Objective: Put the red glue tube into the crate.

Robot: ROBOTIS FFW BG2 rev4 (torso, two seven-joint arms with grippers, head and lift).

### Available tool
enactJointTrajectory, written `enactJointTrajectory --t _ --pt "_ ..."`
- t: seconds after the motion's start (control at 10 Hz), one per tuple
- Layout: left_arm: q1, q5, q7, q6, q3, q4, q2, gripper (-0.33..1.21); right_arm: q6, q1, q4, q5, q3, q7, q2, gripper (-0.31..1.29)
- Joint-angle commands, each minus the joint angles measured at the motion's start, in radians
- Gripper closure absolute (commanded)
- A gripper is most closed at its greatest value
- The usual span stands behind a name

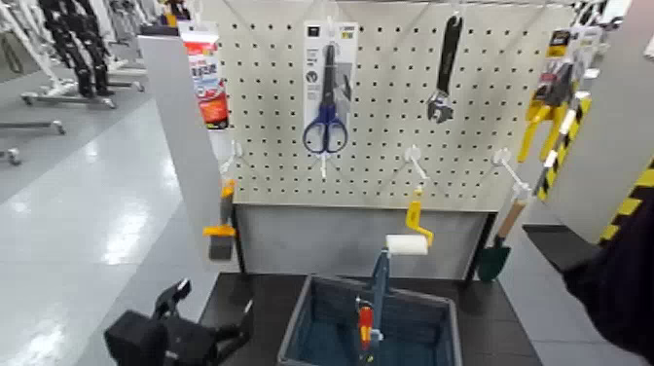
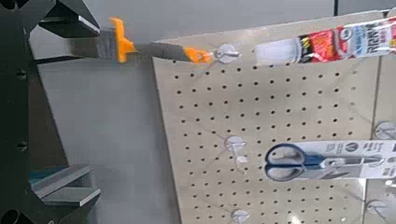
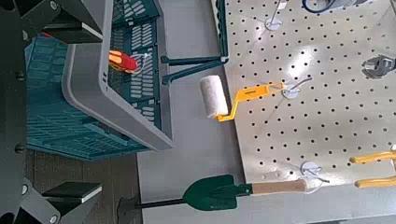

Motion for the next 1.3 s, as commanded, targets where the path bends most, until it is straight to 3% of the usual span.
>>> enactJointTrajectory --t 0.1,0.3,0.5,1.0,1.3 --pt "-0.073 0.041 -0.003 0.187 0.040 -0.109 -0.017 0.11 0.004 0.000 -0.002 0.000 -0.001 0.000 0.126 0.17" --pt "-0.197 0.113 -0.166 0.325 0.099 -0.117 -0.017 0.11 0.007 0.000 -0.002 0.000 -0.001 0.000 0.126 0.17" --pt "-0.294 0.182 -0.236 0.423 0.138 -0.103 -0.003 0.11 0.009 -0.002 -0.002 0.000 0.001 0.000 0.126 0.17" --pt "-0.484 0.288 -0.356 0.481 0.200 -0.014 0.029 0.11 0.015 -0.005 -0.002 0.000 0.002 0.000 0.124 0.17" --pt "-0.614 0.314 -0.428 0.512 0.194 0.027 0.078 0.11 0.017 -0.006 -0.002 0.000 0.005 0.000 0.123 0.17"
